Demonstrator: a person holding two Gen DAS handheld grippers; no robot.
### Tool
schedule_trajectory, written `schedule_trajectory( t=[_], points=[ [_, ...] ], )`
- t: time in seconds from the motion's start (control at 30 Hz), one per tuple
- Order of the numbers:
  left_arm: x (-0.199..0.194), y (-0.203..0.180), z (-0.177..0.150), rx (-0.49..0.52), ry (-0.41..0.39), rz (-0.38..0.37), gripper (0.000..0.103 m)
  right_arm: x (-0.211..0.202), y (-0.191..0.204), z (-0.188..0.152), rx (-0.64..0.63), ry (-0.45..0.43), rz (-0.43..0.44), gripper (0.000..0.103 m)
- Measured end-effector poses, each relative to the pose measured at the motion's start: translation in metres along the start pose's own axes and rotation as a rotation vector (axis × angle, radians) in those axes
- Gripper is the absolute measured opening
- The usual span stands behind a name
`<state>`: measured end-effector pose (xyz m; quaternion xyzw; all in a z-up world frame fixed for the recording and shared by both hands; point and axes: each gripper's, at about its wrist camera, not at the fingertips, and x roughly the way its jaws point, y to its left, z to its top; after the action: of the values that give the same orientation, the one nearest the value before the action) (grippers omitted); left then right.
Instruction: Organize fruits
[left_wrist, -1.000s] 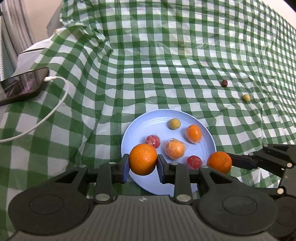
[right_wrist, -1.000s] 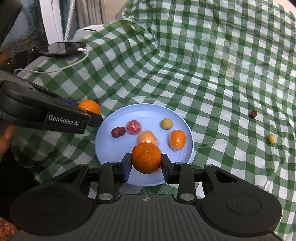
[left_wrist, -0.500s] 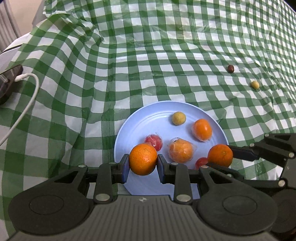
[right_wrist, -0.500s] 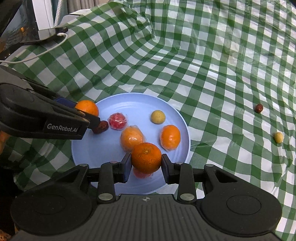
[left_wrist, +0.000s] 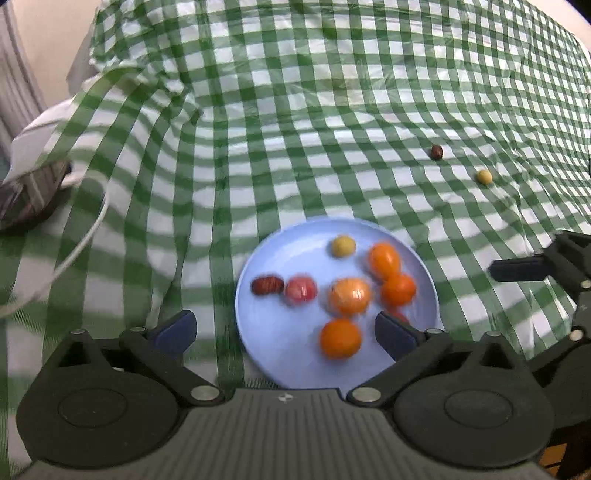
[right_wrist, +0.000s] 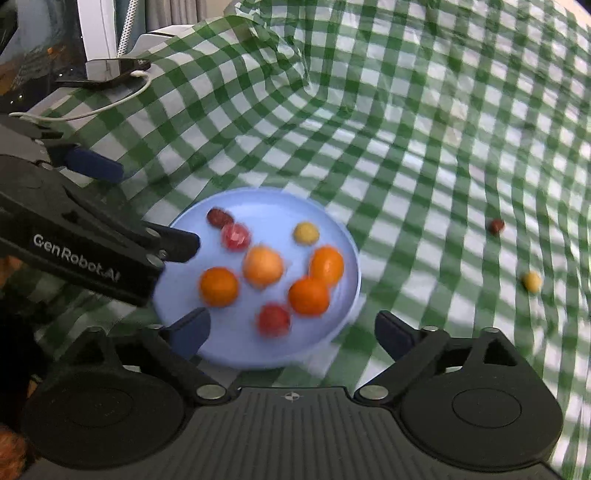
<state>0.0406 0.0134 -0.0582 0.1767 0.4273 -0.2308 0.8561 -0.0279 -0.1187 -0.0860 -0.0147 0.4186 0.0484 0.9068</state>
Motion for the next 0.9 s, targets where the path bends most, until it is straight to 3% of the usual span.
schedule_trajectory(
  t=[0.2,0.53,0.9],
  points=[
    [-0.033,0.003,-0.03,-0.066,0.028,0.011,0.103,-0.036,0.019,-0.025,0.053,0.036,0.035,0.102],
    [-0.077,-0.004,-0.047,-0.075,-0.028,0.049,0.103,-0.085,0.033,-0.034,0.058,-0.106,-0.018,0.102],
    [-0.107,-0.012,-0.05,-0.078,-0.087,0.053,0.103,-0.111,0.034,-0.044,0.086,-0.163,-0.024,0.102]
  ],
)
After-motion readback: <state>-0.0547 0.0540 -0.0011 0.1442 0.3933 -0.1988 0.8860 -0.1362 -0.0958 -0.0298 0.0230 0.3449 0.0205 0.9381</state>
